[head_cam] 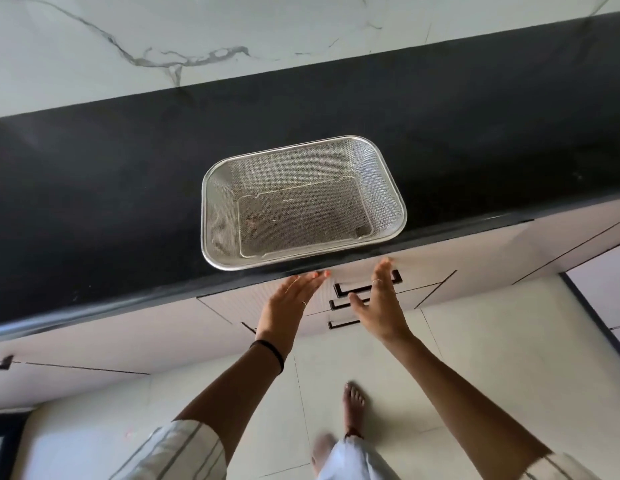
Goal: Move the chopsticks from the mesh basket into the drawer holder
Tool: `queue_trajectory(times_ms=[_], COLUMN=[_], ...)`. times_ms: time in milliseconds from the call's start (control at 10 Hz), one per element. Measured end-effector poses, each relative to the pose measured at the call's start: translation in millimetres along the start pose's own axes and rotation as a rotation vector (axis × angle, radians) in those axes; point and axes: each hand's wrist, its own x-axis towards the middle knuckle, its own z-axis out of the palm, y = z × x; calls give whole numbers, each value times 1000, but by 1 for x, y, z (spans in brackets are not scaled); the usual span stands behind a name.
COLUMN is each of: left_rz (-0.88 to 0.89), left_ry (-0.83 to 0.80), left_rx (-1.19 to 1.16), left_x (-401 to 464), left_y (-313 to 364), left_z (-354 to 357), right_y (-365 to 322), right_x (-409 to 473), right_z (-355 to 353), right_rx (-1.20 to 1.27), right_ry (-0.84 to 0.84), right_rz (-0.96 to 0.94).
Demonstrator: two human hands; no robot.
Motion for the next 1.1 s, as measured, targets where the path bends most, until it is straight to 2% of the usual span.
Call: queue_trajectory(times_ms=[300, 600, 700, 900, 1000, 1100], left_rz=[-31, -105, -96, -19, 0, -13], left_ry=[-86, -176, -177, -206, -342, -162], left_rx=[-217, -182, -200, -362, -507, -671], left_x=[25, 29, 29, 32, 26, 23], left_y=[-17, 0, 6, 23, 27, 17], left_z=[13, 7, -2, -53, -97, -152], right_y=[2, -12, -18, -25, -37, -56], right_x=[27, 30, 21, -10, -33, -42], right_z=[-2, -12, -26, -59, -82, -120], right_rx=[-136, -92, -62, -77, -63, 20], right_ry=[-23, -10, 50, 25, 137, 325], right_rz=[-26, -11, 31, 30, -21, -85])
